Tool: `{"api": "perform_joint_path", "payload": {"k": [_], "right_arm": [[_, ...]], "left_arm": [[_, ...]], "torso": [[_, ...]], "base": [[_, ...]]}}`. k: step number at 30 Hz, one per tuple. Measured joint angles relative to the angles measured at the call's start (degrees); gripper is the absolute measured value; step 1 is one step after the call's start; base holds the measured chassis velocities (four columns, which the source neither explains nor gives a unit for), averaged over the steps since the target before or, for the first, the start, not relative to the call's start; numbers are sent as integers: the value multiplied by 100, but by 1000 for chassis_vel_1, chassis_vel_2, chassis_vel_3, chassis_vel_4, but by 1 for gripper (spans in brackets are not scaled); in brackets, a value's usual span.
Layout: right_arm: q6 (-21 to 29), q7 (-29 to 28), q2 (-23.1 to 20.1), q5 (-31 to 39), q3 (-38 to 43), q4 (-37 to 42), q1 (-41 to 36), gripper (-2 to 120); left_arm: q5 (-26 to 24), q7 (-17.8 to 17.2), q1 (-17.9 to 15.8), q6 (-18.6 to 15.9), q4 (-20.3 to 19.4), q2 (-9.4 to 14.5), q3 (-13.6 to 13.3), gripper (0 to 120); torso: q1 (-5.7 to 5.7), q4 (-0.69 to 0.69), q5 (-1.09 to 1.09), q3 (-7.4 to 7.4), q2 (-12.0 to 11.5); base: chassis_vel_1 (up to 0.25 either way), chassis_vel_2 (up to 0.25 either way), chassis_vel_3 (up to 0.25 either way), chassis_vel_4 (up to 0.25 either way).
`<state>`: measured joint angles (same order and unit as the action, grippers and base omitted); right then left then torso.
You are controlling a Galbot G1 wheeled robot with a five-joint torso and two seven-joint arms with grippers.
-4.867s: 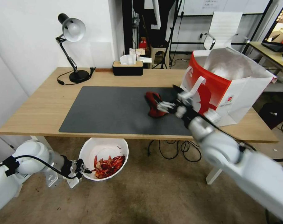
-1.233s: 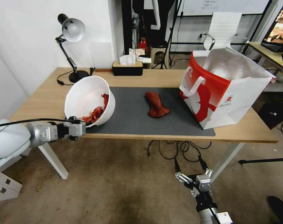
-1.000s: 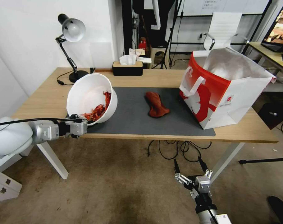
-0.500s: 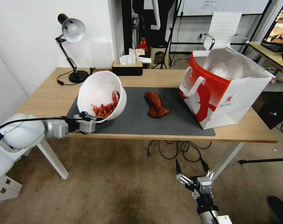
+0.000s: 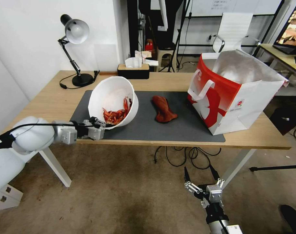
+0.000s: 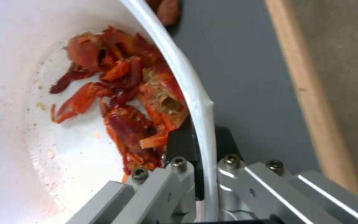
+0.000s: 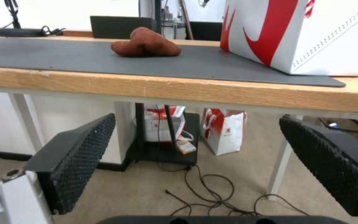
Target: Sweep shrimp from table into container with towel, then put container into takeout bag.
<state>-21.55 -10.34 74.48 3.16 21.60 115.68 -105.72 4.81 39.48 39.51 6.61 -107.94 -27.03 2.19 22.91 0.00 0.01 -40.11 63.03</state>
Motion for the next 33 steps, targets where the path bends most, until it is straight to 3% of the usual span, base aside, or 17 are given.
{"api": "perform_joint_path", "payload": {"k": [7,12,19,20,23,33], "right_arm": [[-1,0,44,0,33,0,1,100],[-5,0,62,0,64,-1,-4,100],[-3,0,37,48,113,-33,38,100],[-3,0,37,48,113,-33,38,100],[27,0,11,83,128,-38,72,100],[60,-1,14,128,175,-38,75,100]], "left_arm": [[6,10,-701,28,250,-166,-527,0],[6,11,-992,41,395,-304,-743,0],[-117,9,-1785,52,851,-742,-1399,0],[-117,9,-1785,52,851,-742,-1399,0],[-172,19,-2228,54,1010,-888,-1769,0],[-260,27,-3158,62,1424,-1321,-2368,0]], "torso": [[0,0,-1,0,0],[0,-1,-1,0,0],[0,-1,0,0,0],[0,-1,0,0,0],[1,1,-1,-1,0],[0,1,-2,-1,-1]], "base": [[0,0,0,0],[0,0,0,0],[0,0,0,0],[0,0,0,0],[0,0,0,0],[0,0,0,0]]}}
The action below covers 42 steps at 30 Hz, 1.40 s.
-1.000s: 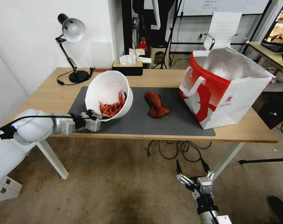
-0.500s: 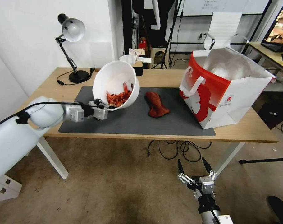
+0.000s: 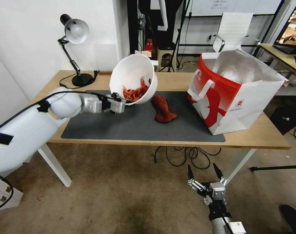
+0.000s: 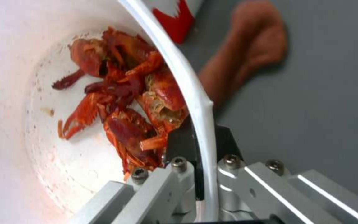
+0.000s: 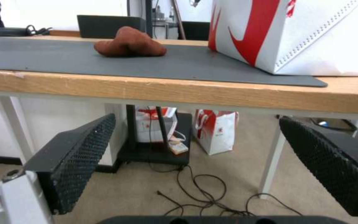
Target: Sweep shrimp from table into container with towel, then put container into takeout bag.
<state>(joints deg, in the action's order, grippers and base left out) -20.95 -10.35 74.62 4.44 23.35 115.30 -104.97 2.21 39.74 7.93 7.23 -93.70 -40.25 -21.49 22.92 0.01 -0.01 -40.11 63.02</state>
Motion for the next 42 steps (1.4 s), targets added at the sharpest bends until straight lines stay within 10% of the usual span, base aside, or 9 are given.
{"api": "perform_joint_path", "payload": {"k": [13,22,25,42], "right_arm": [[-11,13,144,-30,-3,-51,-26,100],[-15,17,162,-48,-4,-61,-40,100],[-35,17,119,-23,23,-100,-21,100],[-64,18,133,6,24,-156,10,100]], "left_arm": [[-526,3,-1886,-118,860,-1189,-1255,0],[-578,16,-2573,-107,1441,-1875,-1629,0],[-608,108,-3136,-40,2275,-2445,-1870,0],[-837,287,-3759,103,3346,-3874,-2145,0]], "torso": [[1,-1,-1,1,0],[0,-1,-1,1,0],[1,-1,-1,1,0],[1,-1,0,1,0]], "base": [[0,0,0,0],[0,0,0,0],[0,0,0,0],[0,0,0,0]]}}
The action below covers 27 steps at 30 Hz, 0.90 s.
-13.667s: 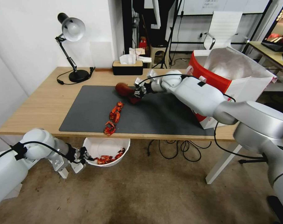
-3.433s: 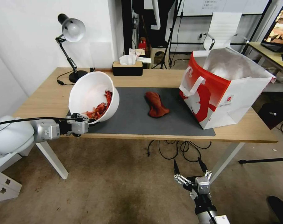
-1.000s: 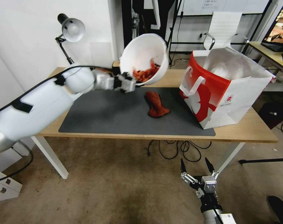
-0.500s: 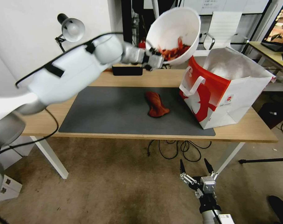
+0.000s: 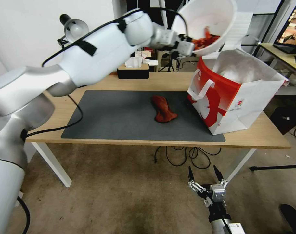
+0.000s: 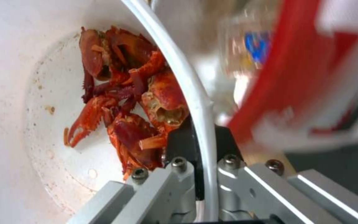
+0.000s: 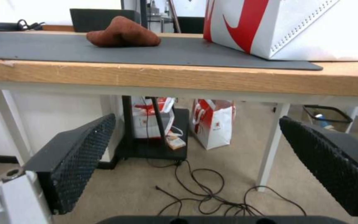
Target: Sweep shrimp from table into container with towel, then put container into takeout bag.
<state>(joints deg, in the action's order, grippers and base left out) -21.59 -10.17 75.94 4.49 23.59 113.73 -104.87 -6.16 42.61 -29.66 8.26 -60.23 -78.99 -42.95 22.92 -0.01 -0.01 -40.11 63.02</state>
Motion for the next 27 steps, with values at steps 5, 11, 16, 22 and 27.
{"api": "perform_joint_path", "payload": {"k": [5,11,16,22,27], "right_arm": [[-22,1,36,3,7,0,-20,100],[-81,7,32,71,60,-1,-35,100],[-132,14,-7,151,100,4,-49,100],[-200,19,-60,211,81,-29,-46,100],[-207,21,-78,224,41,-40,-29,100]], "left_arm": [[-62,16,-123,36,417,-675,-61,0],[64,143,-194,204,1213,-1337,-163,0],[247,212,-176,314,1616,-1367,-325,0],[308,324,-116,411,1269,-1358,-559,0],[288,362,-164,412,1093,-1348,-658,0]], "torso": [[0,3,-2,0,0],[-1,7,-3,1,0],[1,-4,2,0,0],[0,3,0,0,0],[-1,2,0,0,0]], "base": [[0,0,0,0],[0,0,0,0],[0,0,0,0],[0,0,0,0],[0,0,0,0]]}}
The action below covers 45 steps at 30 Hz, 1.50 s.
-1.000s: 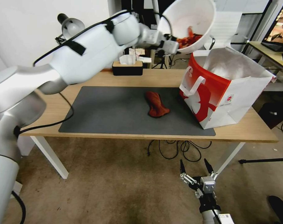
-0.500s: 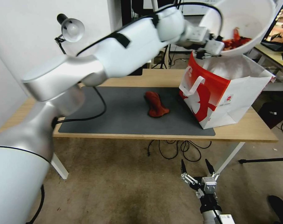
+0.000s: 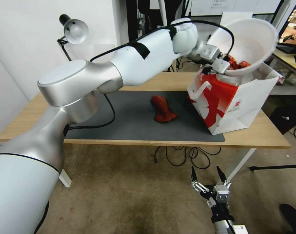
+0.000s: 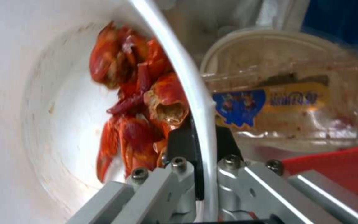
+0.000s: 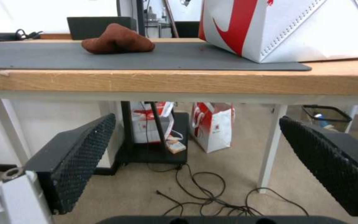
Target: Sweep shrimp from table into container with towel, then put container into takeout bag.
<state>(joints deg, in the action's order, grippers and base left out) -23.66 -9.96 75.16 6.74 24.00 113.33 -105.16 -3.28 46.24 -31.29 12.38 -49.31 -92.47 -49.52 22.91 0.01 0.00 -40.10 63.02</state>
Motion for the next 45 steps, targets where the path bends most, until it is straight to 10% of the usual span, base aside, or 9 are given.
{"api": "perform_joint_path", "payload": {"k": [5,29,45], "right_arm": [[-14,1,-40,30,-2,22,-5,100],[-271,43,-204,197,61,-3,-185,100],[-299,62,-182,188,27,49,-210,100]], "left_arm": [[-143,77,-122,-88,-101,18,-206,1],[-788,-111,-688,-364,-570,62,-354,88],[-1585,-716,-569,-946,-1952,1449,-393,100]], "torso": [[0,-2,0,0,1],[0,3,0,0,1],[0,-2,2,0,1]], "base": [[0,0,0,0],[0,0,0,0],[0,0,0,0]]}}
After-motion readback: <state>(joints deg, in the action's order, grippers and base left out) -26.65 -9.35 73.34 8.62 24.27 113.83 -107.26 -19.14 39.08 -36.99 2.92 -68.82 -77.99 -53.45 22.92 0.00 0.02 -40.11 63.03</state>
